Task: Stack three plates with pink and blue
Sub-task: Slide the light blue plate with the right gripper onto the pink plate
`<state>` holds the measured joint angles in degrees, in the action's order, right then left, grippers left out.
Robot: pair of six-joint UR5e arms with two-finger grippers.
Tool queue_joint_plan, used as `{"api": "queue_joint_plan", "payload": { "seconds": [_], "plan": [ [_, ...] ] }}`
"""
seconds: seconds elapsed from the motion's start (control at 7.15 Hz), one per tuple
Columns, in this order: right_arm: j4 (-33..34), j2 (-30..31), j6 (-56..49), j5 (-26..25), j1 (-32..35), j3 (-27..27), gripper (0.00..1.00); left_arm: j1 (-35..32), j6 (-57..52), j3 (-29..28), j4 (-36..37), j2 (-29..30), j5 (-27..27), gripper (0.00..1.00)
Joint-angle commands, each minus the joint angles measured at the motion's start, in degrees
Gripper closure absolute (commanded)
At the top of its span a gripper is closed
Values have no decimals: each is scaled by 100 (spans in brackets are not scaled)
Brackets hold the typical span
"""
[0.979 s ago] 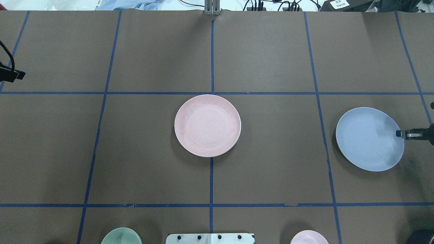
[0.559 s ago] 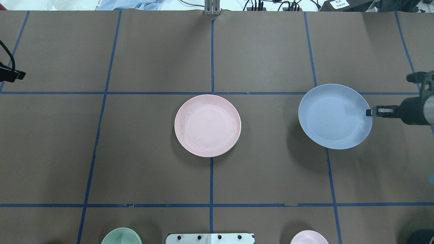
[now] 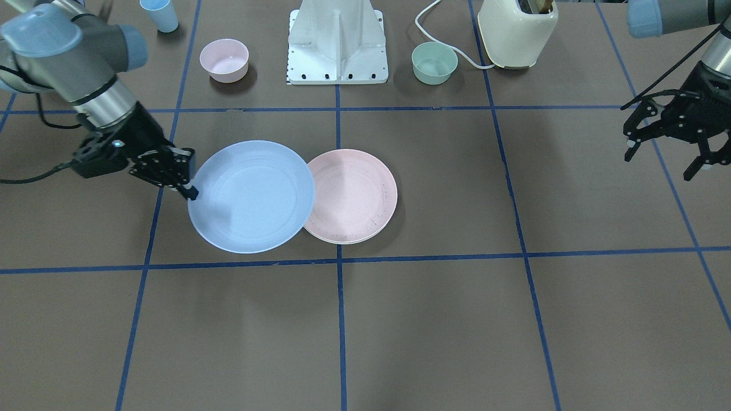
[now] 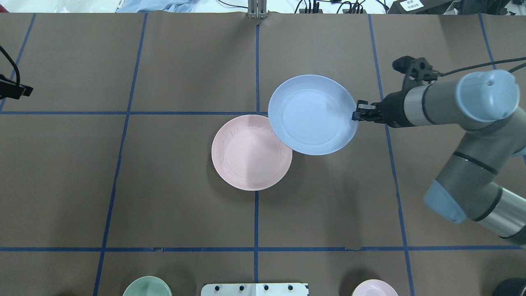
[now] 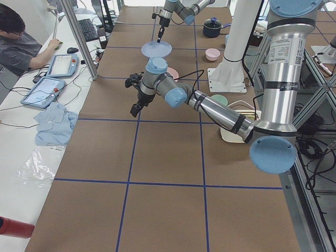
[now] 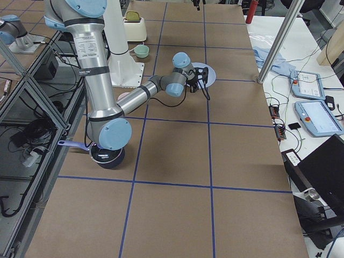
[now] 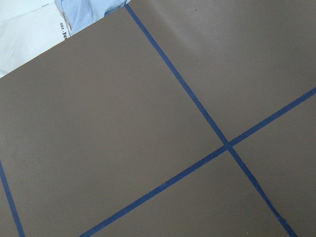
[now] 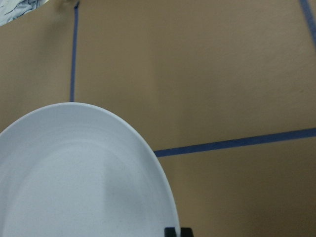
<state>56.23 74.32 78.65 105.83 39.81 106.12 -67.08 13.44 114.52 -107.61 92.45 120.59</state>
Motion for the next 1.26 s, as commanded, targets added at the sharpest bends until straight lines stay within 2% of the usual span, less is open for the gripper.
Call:
{"api": "queue_joint_plan", "payload": {
  "seconds": [0.0,0.14,0.7,0.84,0.98,1.12],
  "plan": [
    [1165,-873,431,-1287,-1154,-74,100,11,18,0,4,10,0,0],
    [1232,-911,441,-1641,-1421,-118,100,11,114,0,-5,36,0,0],
    [1223,-1280,432,-1671,-1467,-671,100,11,115,-9,-5,19,9,0],
    [1232,-1237,424,-1688,-1476,-663,32,11,115,-9,-5,19,9,0],
    [1232,-1210,354,-1758,-1476,-655,0,11,115,-26,-5,19,9,0],
    [1363,-1210,344,-1750,-1467,-602,0,11,106,-53,-5,19,9,0]
  ]
}}
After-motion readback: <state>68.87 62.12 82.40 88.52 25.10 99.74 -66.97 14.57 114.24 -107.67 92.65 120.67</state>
